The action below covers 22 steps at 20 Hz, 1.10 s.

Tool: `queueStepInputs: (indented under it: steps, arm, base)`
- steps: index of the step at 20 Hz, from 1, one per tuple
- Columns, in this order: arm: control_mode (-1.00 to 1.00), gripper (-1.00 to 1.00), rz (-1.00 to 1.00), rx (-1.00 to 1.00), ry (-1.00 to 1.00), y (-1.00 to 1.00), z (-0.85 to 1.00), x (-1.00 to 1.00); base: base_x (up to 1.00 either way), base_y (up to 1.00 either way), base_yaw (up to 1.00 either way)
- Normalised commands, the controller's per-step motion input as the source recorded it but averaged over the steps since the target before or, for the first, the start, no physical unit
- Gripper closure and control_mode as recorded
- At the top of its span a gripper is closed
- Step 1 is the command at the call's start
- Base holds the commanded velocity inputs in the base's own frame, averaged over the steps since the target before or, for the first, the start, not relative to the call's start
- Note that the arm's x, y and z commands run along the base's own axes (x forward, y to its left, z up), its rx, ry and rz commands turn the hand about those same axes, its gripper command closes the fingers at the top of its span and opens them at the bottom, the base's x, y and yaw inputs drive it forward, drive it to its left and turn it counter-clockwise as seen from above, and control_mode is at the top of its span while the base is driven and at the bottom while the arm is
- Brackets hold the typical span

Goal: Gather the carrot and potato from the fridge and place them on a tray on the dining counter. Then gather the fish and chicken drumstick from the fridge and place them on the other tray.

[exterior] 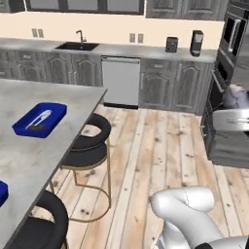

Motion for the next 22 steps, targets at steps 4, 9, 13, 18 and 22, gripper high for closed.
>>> queueStepInputs:
  steps: [4,9,13,18,22]
  arm:
    - [1.0,1.0,0.0,0.0,0.0,0.0,0.0,0.0]
    - [1.0,1.0,0.0,0.0,0.0,0.0,0.0,0.0]
    - [1.0,1.0,0.0,0.0,0.0,0.0,0.0,0.0]
    - [1.0,1.0,0.0,0.0,0.0,0.0,0.0,0.0]
    - [1.0,1.0,0.0,0.0,0.0,0.0,0.0,0.0]
  base:
    - [0.7,0.0,0.52]
    - [0.64,0.0,0.53]
    - [0.63,-0.03,0.52]
    - [0.66,-0.09,0.5]
    - [0.66,-0.15,0.49]
